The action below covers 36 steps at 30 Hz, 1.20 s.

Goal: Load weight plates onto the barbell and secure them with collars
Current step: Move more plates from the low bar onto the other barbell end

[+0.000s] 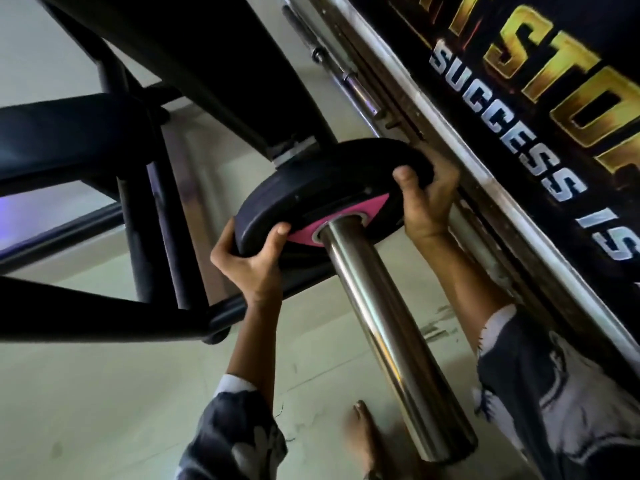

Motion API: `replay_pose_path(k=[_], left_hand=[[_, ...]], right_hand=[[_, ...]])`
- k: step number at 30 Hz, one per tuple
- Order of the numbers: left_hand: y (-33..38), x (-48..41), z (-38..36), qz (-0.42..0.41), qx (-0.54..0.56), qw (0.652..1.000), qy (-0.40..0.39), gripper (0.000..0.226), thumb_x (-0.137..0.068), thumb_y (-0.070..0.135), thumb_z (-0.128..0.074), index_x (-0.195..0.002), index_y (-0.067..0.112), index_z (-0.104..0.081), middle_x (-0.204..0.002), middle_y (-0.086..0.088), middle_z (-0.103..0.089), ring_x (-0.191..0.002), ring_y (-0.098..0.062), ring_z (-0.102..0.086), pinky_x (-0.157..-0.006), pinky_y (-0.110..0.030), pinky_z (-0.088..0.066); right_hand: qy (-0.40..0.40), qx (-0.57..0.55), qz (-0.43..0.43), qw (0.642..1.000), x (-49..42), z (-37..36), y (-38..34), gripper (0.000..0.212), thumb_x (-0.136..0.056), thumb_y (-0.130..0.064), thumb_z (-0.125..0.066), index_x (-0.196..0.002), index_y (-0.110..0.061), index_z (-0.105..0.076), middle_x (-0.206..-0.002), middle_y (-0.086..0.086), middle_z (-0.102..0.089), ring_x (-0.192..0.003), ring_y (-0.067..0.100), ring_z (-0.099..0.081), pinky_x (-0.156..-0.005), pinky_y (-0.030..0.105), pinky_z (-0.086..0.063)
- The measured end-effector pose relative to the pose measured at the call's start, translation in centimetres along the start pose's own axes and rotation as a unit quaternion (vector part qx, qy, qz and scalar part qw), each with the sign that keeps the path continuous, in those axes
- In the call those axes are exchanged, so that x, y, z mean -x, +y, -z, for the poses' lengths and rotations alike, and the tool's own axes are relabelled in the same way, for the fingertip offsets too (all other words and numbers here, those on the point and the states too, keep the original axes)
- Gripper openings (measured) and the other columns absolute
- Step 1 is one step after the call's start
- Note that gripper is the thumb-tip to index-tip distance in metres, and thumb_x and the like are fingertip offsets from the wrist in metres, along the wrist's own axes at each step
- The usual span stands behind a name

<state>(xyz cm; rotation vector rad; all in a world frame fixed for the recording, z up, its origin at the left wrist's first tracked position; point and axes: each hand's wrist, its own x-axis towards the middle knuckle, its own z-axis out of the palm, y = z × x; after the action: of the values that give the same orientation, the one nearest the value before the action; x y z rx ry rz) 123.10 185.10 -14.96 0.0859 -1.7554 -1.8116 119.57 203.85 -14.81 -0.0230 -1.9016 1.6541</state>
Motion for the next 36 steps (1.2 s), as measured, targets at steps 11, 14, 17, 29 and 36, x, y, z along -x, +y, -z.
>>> replay_pose_path(k=[11,14,17,29,36], left_hand=[[7.2,16.1,4.4,0.015,-0.010,1.000,0.002,0.020,-0.063,0.030,-0.060,-0.072,0.047,-0.066,-0.061,0.034,-0.059,-0.059,0.016,-0.051,-0.059,-0.002,-0.039],[10.5,20.4,5.5,0.053,-0.038,0.998,-0.014,0.003,-0.063,0.031,-0.060,-0.063,0.032,-0.062,-0.054,0.031,-0.055,-0.055,0.015,-0.046,-0.055,-0.004,-0.037],[14.2,23.6,6.8,0.055,-0.067,0.996,-0.017,0.020,-0.066,0.030,-0.060,-0.072,0.011,-0.057,-0.051,0.029,-0.054,-0.052,0.015,-0.045,-0.053,-0.003,-0.035],[41.4,28.0,20.8,-0.049,-0.082,0.988,0.121,0.019,-0.067,0.037,-0.059,-0.048,0.035,-0.055,-0.040,0.025,-0.042,-0.043,0.012,-0.035,-0.043,-0.005,-0.029],[50.8,27.6,30.7,-0.133,-0.105,0.967,0.190,0.024,-0.068,0.034,-0.056,-0.044,0.031,-0.053,-0.038,0.023,-0.036,-0.041,0.011,-0.030,-0.041,-0.003,-0.024]], right_hand=[[0.018,0.034,0.013,0.999,13.8,12.4,-6.1,0.080,-0.075,-0.075,-0.047,-0.064,0.004,-0.055,-0.053,-0.003,-0.044,-0.060,-0.014,-0.047,-0.055,0.008,-0.034],[-0.003,0.038,-0.019,0.999,17.8,15.9,-9.7,0.081,-0.073,-0.075,-0.049,-0.060,0.005,-0.053,-0.056,-0.017,-0.045,-0.056,-0.015,-0.045,-0.053,0.006,-0.031],[-0.006,0.059,-0.026,0.998,20.2,18.6,-13.6,0.078,-0.073,-0.075,-0.048,-0.060,0.002,-0.054,-0.055,-0.020,-0.042,-0.056,-0.015,-0.045,-0.054,0.003,-0.032],[-0.085,-0.043,0.066,0.993,26.5,17.3,-41.1,0.055,-0.072,-0.075,-0.050,-0.058,-0.023,-0.041,-0.046,-0.017,-0.030,-0.043,0.003,-0.032,-0.045,0.012,-0.023],[-0.135,-0.085,0.126,0.979,31.9,12.5,-52.2,0.064,-0.070,-0.080,-0.043,-0.056,-0.018,-0.040,-0.046,-0.020,-0.032,-0.045,-0.007,-0.043,-0.045,0.008,-0.028]])
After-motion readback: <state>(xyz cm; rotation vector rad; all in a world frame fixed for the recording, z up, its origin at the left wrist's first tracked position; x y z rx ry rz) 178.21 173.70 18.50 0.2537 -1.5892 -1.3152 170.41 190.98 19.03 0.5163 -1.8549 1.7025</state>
